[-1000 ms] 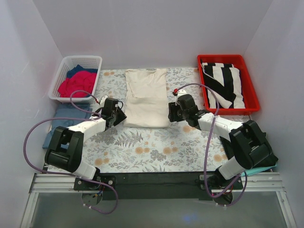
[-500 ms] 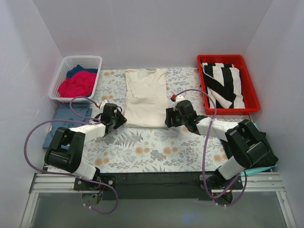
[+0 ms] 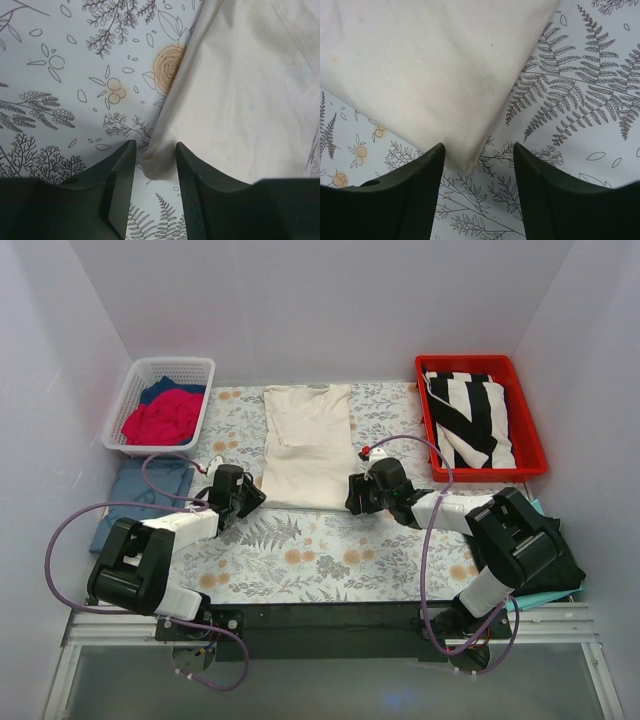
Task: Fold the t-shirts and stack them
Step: Fold the tshirt
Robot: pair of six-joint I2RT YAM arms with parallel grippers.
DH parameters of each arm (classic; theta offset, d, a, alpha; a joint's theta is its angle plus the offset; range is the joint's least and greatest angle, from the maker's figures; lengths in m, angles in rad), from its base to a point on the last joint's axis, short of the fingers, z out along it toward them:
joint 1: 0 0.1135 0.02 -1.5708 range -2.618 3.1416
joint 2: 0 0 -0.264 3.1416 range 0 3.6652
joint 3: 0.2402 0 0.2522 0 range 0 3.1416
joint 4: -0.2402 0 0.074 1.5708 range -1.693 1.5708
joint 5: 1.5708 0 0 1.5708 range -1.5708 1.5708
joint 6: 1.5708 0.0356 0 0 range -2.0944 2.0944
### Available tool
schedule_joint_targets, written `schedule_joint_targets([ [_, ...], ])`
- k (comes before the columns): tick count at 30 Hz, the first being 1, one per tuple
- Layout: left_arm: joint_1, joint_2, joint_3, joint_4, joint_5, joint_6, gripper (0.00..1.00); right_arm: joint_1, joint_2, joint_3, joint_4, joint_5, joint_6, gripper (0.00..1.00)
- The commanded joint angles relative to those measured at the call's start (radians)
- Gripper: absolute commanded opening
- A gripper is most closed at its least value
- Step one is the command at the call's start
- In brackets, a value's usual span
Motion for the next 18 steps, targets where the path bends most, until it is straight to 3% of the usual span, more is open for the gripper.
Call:
schedule_joint_targets([
  [1, 0.001, -0.042, -0.043, -0.090, -0.002, -0.016, 0.36, 0.015, 0.009, -0.013, 0.043, -0.029, 0.020, 0.63],
  [18, 0.001, -0.023, -0.064, -0.019, 0.069, 0.002, 0.33, 0.038, 0.076, 0.010, 0.051, -0.030, 0.032, 0.58],
])
